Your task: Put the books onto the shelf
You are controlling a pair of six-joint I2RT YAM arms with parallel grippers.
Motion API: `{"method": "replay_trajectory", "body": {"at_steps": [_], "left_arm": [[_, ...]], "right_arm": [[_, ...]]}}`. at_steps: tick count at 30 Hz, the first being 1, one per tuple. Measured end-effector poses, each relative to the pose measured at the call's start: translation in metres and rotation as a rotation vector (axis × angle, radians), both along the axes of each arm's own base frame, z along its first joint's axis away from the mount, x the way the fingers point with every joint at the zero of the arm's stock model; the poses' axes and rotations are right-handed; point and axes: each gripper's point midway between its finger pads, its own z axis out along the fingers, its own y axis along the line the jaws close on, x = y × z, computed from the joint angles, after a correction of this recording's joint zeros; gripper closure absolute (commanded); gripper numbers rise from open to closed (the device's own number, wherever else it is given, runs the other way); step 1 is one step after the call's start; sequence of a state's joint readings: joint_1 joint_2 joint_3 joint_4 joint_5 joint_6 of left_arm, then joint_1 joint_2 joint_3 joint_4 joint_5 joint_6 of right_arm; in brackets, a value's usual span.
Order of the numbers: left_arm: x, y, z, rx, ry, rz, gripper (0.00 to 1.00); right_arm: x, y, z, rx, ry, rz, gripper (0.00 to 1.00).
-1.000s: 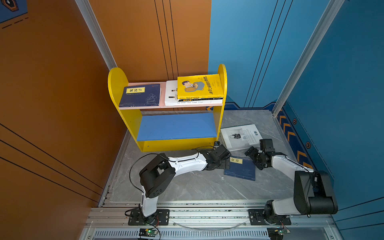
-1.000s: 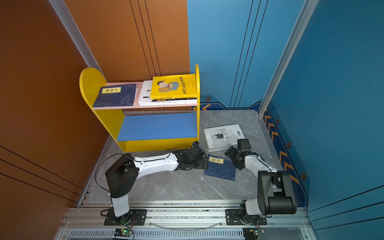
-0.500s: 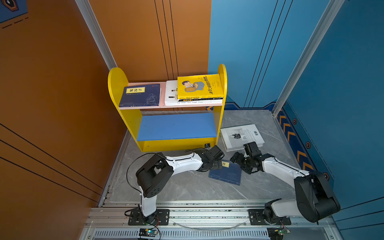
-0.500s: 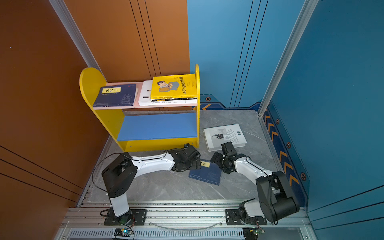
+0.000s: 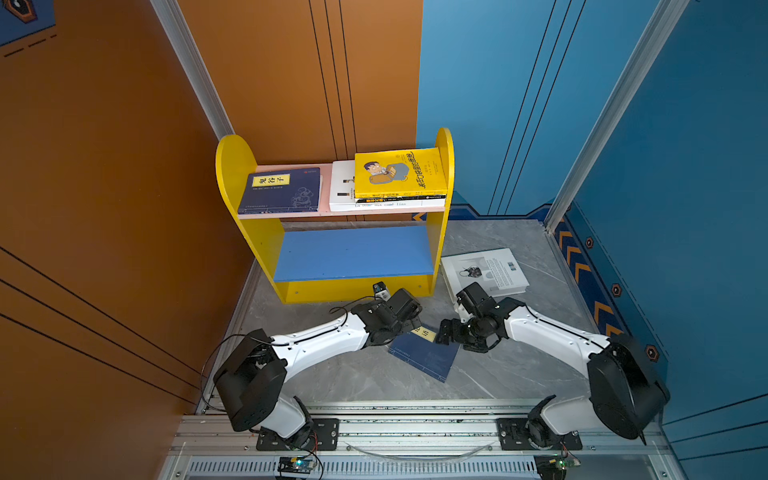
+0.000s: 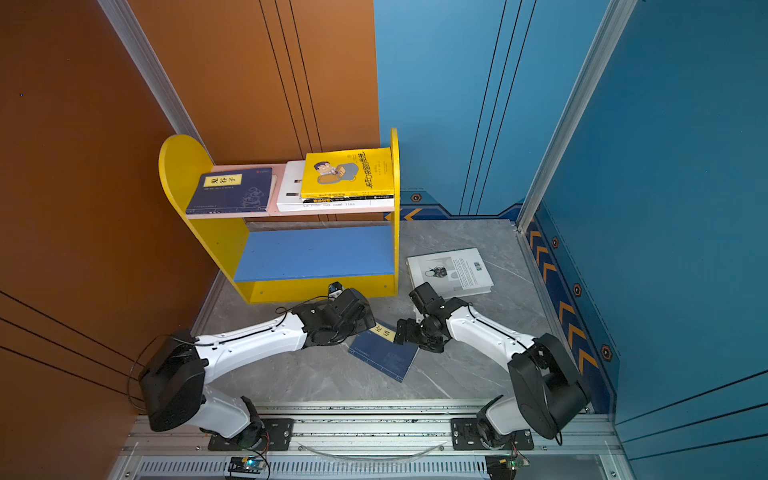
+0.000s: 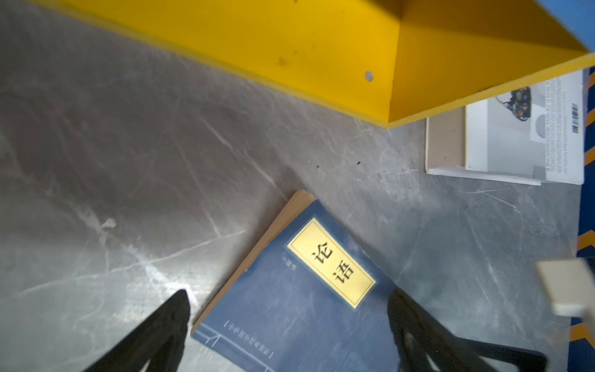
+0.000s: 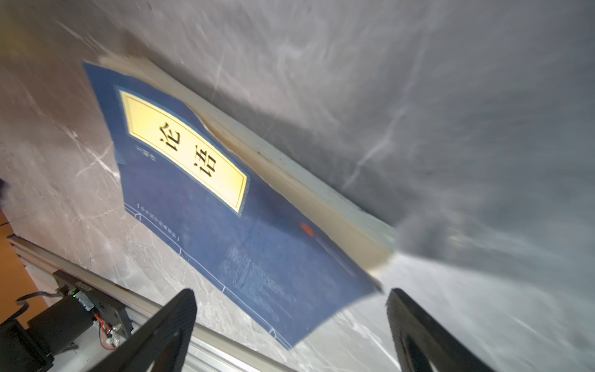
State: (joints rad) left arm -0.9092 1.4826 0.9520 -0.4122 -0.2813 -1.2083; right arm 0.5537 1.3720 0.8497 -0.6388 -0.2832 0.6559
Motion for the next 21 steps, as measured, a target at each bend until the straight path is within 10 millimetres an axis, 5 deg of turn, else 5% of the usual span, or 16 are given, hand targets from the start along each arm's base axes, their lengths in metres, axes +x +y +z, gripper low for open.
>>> {"method": "replay_trajectory", "body": {"at_steps": [4, 8, 14, 21], "left_arm": [[-0.024, -0.001, -0.008, -0.027, 0.012, 0.065, 0.04], [-0.041, -0.009, -0.013, -0.094, 0.009, 0.140, 0.06], [-0.051, -0.025, -0.029, -0.207, 0.017, 0.247, 0.09], [-0.057, -0.047, -0.046, -0.315, 0.033, 0.327, 0.12]], "right_arm": [[0.007, -0.021, 0.026, -0.045, -0.132, -0.021, 0.04], [0.024, -0.019, 0.039, -0.033, -0.239, 0.009, 0.06], [0.055, -0.003, 0.016, -0.044, -0.240, 0.045, 0.12], [0.063, 0.004, -0.015, -0.063, -0.195, 0.075, 0.18]]}}
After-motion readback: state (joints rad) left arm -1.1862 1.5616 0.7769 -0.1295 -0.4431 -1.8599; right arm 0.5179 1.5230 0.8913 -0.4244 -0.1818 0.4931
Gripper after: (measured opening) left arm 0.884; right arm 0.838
